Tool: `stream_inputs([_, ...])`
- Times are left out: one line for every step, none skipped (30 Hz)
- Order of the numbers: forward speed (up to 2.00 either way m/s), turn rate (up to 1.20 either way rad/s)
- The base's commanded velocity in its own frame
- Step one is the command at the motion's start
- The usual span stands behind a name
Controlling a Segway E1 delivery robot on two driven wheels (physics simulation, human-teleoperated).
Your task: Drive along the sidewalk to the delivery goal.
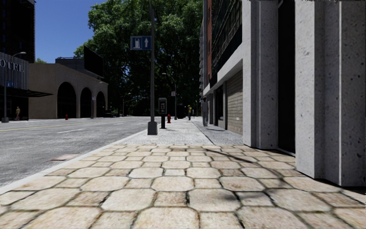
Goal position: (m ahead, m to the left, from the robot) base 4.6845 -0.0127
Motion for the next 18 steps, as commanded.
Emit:
stream_inputs([2.00,0.00])
stream_inputs([2.00,0.00])
stream_inputs([2.00,0.00])
stream_inputs([2.00,0.00])
stream_inputs([2.00,0.00])
stream_inputs([2.00,0.00])
stream_inputs([2.00,0.00])
stream_inputs([2.00,0.00])
stream_inputs([2.00,0.00])
stream_inputs([2.00,0.00])
stream_inputs([2.00,0.00])
stream_inputs([2.00,0.00])
stream_inputs([2.00,0.00])
stream_inputs([2.00,0.00])
stream_inputs([2.00,0.00])
stream_inputs([2.00,0.00])
stream_inputs([2.00,0.00])
stream_inputs([2.00,0.00])
